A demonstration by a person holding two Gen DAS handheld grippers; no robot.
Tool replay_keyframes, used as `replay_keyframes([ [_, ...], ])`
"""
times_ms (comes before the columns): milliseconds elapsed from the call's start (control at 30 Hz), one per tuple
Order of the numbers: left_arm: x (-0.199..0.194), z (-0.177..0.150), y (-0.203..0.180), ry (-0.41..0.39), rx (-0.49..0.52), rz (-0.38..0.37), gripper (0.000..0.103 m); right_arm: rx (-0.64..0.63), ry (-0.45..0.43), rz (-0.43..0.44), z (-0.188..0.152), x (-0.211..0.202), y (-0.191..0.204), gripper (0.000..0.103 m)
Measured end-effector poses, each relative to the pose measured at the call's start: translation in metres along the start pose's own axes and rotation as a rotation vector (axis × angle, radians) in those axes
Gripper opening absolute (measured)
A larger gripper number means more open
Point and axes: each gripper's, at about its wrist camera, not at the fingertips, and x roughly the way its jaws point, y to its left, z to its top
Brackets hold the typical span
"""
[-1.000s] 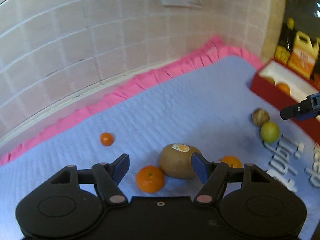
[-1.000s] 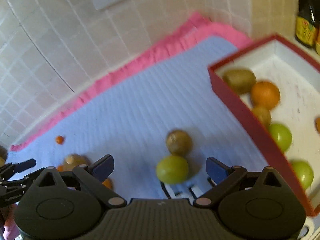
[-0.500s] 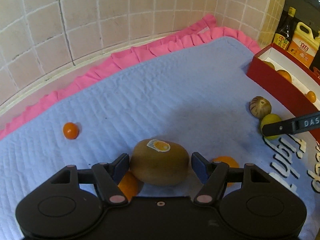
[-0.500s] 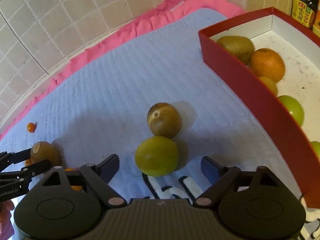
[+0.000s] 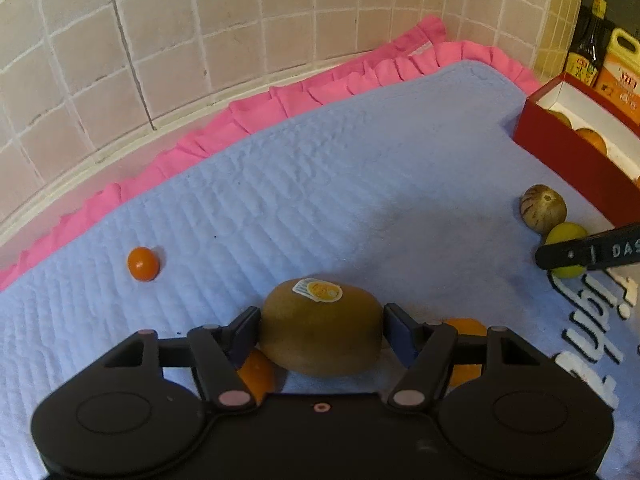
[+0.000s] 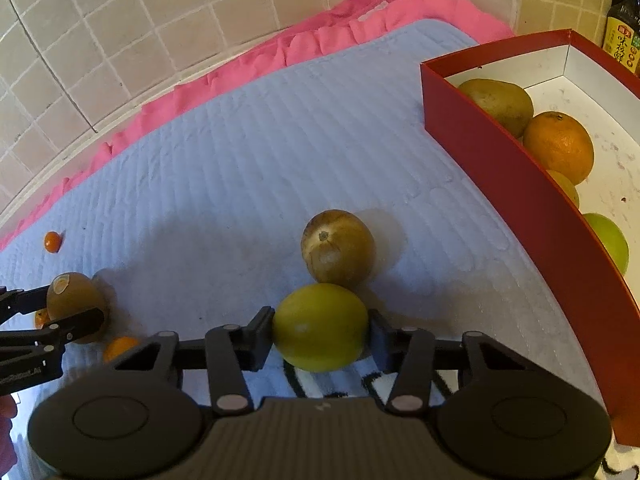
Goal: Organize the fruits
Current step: 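Grasp a kiwi with the left tool while the right tool grasps a yellow-green citrus, then carry the kiwi and yellow-green citrus into the red box and open both tools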
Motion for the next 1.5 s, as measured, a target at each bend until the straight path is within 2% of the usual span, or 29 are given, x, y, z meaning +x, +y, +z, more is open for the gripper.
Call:
replay_keyframes([
  [167,-0.009,0.001,-0.014,0.015,0.022,0.065,0.08,0.062,-0.008,0.061,-0.004,-0.005,-0.014,0.051],
  [333,-0.035,0.009,-0.03,-0.046,0.021,0.117,0.079,0.092,-0.035,0.11,-0.016,-0.025,-0.021,0.051],
  [533,-0.066,0.023,-0.061,-0.122,0.058,0.101,0.079,0.096,-0.091,0.137,-0.027,-0.064,-0.031,0.051],
  [667,-0.08,0.032,-0.086,-0.165,0.1,0.063,0.08,0.112,-0.141,0.144,-0.028,-0.096,-0.046,0.051],
  [833,-0.091,0.051,-0.123,-0.214,0.153,0.018,0.08,0.168,-0.226,0.131,-0.029,-0.142,-0.084,0.051],
  [1000,-0.097,0.087,-0.17,-0.294,0.241,-0.048,0.08,0.257,-0.319,0.082,-0.03,-0.182,-0.137,0.051],
  [1200,-0.085,0.143,-0.231,-0.361,0.338,-0.152,0.08,0.362,-0.416,-0.022,-0.022,-0.218,-0.207,0.051],
  [1400,-0.049,0.199,-0.284,-0.319,0.368,-0.324,0.08,0.403,-0.411,-0.053,-0.009,-0.215,-0.251,0.051],
  [1500,-0.017,0.22,-0.308,-0.27,0.379,-0.362,0.08,0.372,-0.377,-0.044,0.005,-0.197,-0.255,0.05],
])
